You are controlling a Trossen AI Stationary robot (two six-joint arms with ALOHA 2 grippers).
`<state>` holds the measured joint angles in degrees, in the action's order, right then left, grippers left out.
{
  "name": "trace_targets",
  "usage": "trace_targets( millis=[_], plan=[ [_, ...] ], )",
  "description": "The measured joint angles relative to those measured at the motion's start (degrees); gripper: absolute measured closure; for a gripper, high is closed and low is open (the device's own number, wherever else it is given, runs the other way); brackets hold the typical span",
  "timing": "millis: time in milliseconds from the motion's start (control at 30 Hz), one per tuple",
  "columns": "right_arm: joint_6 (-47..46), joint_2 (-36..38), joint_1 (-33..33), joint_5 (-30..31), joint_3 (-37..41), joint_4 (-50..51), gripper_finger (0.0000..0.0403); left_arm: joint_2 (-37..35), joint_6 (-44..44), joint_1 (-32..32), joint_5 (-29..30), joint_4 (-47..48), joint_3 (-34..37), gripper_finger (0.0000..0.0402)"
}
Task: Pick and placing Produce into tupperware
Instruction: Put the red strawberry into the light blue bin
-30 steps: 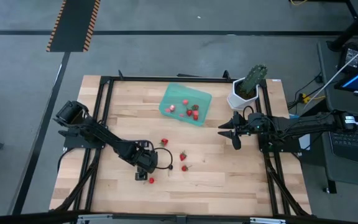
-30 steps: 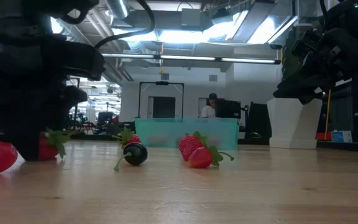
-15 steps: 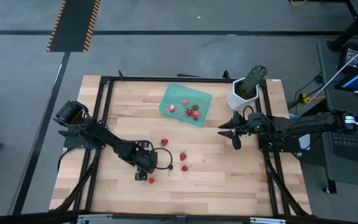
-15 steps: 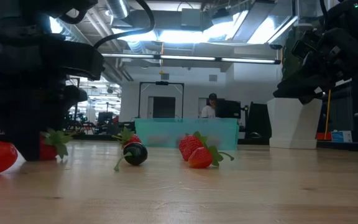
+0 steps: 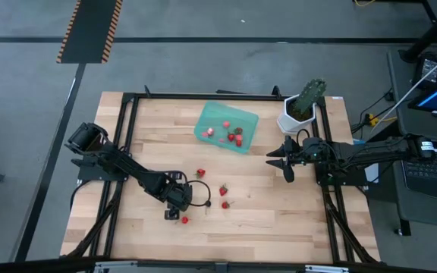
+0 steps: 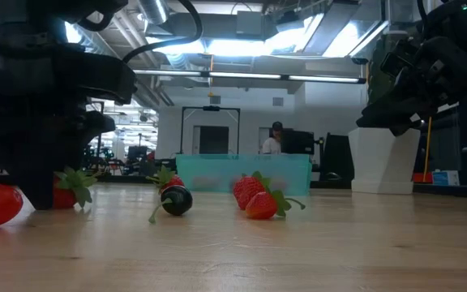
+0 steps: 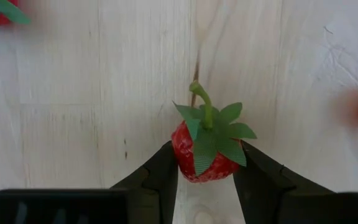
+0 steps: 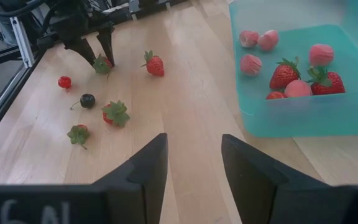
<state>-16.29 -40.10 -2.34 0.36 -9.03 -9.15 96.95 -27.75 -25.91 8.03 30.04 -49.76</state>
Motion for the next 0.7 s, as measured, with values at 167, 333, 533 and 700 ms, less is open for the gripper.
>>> trace_targets(
  millis=[167,333,533,700],
  plan=[
    [0.0,0.0,0.0,0.0,0.0,0.0,0.0249,-1.3,0.6,0.0,-0.1,0.3,0.2,0.0280],
    [0.0,0.0,0.0,0.0,0.0,0.0,0.0249,-4.0,1.1,0.1,2.1,1.1,0.3,0.0280],
    [0.0,0.0,0.0,0.0,0.0,0.2,0.0249,-8.3,1.5,-0.4,5.0,1.2,0.2,0.0280],
    [0.1,0.0,0.0,0.0,0.0,0.4,0.0249,-13.3,3.9,-1.8,8.0,1.5,0.2,0.0280]
  ],
)
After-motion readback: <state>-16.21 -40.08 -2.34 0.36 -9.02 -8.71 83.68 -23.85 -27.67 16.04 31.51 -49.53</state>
